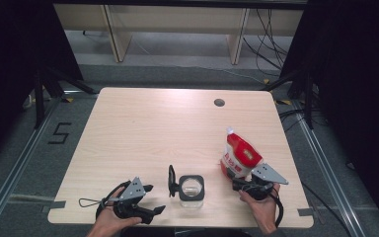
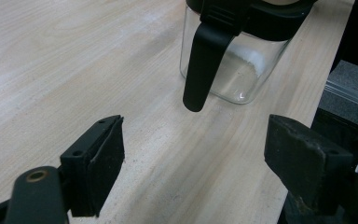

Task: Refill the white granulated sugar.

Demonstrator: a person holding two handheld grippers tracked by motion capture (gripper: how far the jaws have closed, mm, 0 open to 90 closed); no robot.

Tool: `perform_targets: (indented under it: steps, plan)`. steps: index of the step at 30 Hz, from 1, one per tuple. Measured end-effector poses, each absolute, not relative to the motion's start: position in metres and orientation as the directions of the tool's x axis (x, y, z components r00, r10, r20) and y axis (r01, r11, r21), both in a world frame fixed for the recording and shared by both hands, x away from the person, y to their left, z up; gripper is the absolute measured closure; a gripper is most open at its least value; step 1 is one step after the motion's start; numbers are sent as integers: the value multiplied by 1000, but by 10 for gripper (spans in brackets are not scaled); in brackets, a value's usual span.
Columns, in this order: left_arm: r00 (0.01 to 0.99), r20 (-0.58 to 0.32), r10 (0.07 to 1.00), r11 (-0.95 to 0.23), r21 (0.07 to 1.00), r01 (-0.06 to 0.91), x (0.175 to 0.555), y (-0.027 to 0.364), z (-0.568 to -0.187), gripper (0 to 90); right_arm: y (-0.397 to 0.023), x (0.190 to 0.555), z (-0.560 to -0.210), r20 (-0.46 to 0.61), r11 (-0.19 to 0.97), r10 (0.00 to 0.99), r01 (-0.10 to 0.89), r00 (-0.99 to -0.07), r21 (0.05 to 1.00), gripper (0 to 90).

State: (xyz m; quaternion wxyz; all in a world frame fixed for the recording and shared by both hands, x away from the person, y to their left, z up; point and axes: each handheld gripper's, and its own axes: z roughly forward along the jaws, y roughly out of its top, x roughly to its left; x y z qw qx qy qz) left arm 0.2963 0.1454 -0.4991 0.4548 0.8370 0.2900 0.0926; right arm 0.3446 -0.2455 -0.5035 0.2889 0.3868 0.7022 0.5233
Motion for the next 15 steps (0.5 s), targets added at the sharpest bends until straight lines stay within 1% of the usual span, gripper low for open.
perform_targets:
  steps: [1, 2, 3, 4, 5, 6, 7, 8, 9, 10, 12, 13, 14, 15]
  plan:
    - [818, -103, 566, -423, 815, 395, 297, 145, -499, 195, -244, 343, -503, 17, 145, 853, 269, -521, 952, 238]
    - [814, -115, 570, -411, 817, 403, 296, 145, -499, 195, -245, 346, -505, -13, 167, 846, 243, -533, 956, 240]
    - [816, -109, 568, -419, 815, 400, 296, 145, -499, 195, -245, 346, -505, -1, 155, 843, 241, -538, 958, 243]
    - [819, -104, 565, -422, 816, 394, 297, 145, -499, 195, -245, 347, -506, -11, 160, 849, 238, -528, 958, 243]
    - [816, -110, 568, -412, 820, 398, 296, 145, -499, 195, -245, 347, -506, 12, 138, 853, 248, -522, 959, 243]
    - [812, -114, 572, -410, 818, 404, 296, 144, -500, 195, -246, 348, -506, -14, 160, 857, 240, -515, 958, 244]
    - [813, -120, 570, -409, 816, 408, 296, 144, -500, 195, -246, 349, -506, -16, 161, 857, 237, -515, 958, 246]
    - [817, -102, 568, -429, 810, 400, 297, 145, -499, 195, -246, 350, -507, -15, 160, 853, 235, -521, 959, 246]
    - [819, -92, 566, -439, 808, 394, 297, 145, -500, 195, -245, 349, -508, 19, 139, 861, 272, -508, 952, 247]
    - [823, -90, 561, -444, 806, 391, 297, 146, -499, 195, -245, 351, -509, 30, 126, 858, 267, -513, 955, 247]
    - [823, -90, 561, -445, 805, 392, 297, 146, -499, 195, -244, 352, -510, 42, 126, 860, 291, -509, 948, 252]
    - [823, -91, 561, -445, 805, 392, 297, 146, -499, 195, -246, 355, -511, 3, 165, 851, 274, -525, 947, 263]
    - [823, -91, 561, -445, 805, 392, 297, 146, -499, 195, -245, 355, -512, 14, 161, 849, 283, -528, 945, 280]
    - [821, -102, 561, -434, 809, 397, 297, 145, -500, 195, -244, 358, -513, -4, 173, 843, 265, -537, 948, 286]
